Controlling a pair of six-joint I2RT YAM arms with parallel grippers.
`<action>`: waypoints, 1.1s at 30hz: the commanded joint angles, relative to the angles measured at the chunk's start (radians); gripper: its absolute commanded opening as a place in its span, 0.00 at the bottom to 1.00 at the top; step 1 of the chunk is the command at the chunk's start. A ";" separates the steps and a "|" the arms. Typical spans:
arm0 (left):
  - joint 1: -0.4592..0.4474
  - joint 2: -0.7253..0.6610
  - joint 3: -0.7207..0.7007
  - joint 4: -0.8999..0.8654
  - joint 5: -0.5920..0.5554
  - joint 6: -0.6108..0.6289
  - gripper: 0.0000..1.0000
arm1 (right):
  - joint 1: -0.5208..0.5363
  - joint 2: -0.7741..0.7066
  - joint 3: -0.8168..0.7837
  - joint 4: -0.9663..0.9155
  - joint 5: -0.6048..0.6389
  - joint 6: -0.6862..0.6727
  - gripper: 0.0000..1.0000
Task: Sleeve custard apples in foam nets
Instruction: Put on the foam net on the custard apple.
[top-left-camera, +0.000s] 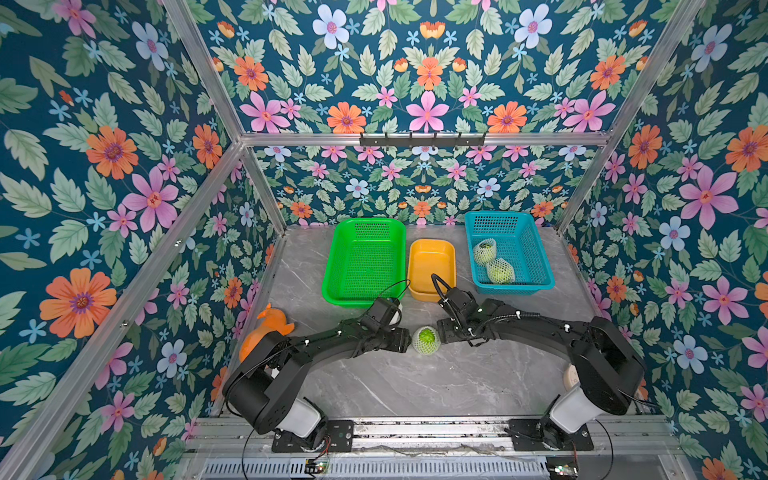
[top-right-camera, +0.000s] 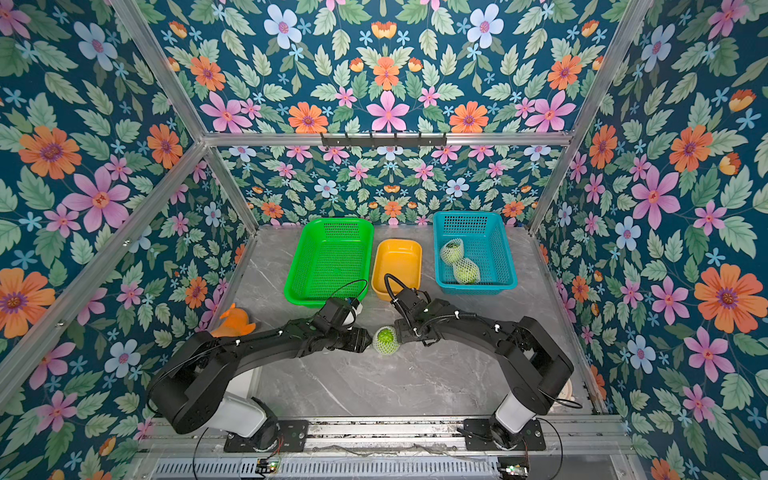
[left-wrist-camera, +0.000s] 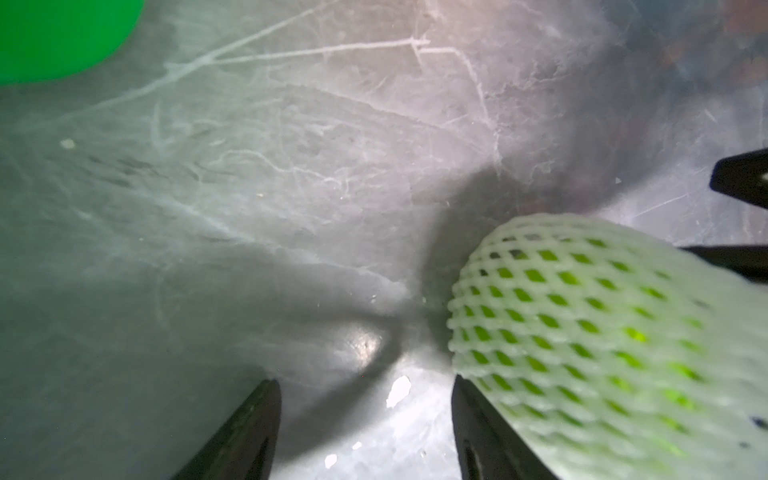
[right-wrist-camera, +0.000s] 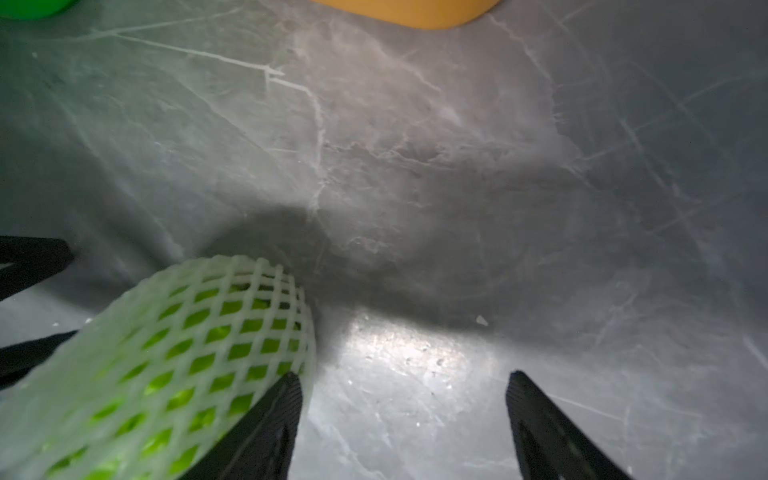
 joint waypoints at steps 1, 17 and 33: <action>-0.001 -0.001 0.002 -0.054 0.000 -0.006 0.70 | 0.001 -0.011 0.005 -0.027 0.055 0.012 0.79; 0.010 -0.047 -0.024 -0.056 -0.098 -0.051 0.73 | 0.019 -0.223 -0.079 0.034 -0.059 -0.113 0.99; 0.100 -0.295 -0.136 0.047 -0.257 -0.180 0.78 | 0.235 0.023 0.134 -0.009 0.135 -0.023 0.86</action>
